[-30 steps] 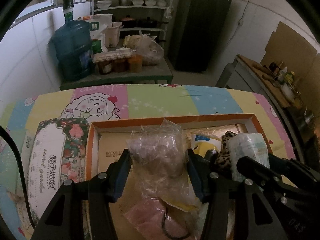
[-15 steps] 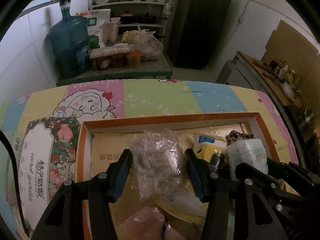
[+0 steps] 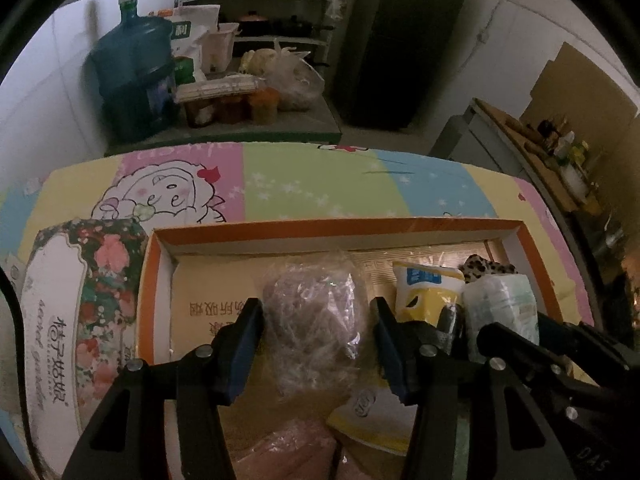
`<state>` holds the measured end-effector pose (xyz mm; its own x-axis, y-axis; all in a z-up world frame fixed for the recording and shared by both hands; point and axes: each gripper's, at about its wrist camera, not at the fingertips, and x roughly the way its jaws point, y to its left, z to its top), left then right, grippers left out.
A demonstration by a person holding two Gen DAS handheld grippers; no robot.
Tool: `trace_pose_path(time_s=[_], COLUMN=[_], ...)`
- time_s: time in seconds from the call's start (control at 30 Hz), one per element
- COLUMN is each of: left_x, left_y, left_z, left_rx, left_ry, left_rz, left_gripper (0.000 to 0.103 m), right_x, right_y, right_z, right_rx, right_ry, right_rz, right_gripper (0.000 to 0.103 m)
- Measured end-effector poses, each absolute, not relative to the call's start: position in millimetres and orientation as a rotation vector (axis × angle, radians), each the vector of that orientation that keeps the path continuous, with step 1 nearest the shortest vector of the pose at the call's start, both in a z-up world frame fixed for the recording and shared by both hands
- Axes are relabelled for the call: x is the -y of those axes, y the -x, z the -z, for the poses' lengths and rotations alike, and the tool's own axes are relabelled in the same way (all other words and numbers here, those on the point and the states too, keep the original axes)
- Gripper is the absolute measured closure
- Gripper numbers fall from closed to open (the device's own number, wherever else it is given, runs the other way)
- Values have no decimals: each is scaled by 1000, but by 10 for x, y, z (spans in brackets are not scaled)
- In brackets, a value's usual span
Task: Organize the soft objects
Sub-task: 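Lower the clear bag with the left gripper while the right gripper lowers the Flower pack into the lid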
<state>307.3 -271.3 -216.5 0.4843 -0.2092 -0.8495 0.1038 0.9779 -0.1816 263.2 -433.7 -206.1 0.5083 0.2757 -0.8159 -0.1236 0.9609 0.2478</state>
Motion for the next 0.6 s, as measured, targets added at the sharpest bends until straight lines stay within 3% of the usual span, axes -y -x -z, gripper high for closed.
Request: trace_pose_path(time_s=[0.33, 0.6], left_x=[2708, 2740], left_y=[-3067, -3022], left_z=[2174, 2091], left_rx=[-1043, -1020], left_ry=[96, 72], left_rz=[190, 204], left_gripper=[40, 30], right_x=[4332, 4274], right_y=[-2620, -2587], right_z=[2062, 2025], right_rx=[-1011, -1003], right_ry=[-167, -157], right_rz=[-243, -249], right_gripper=[54, 37])
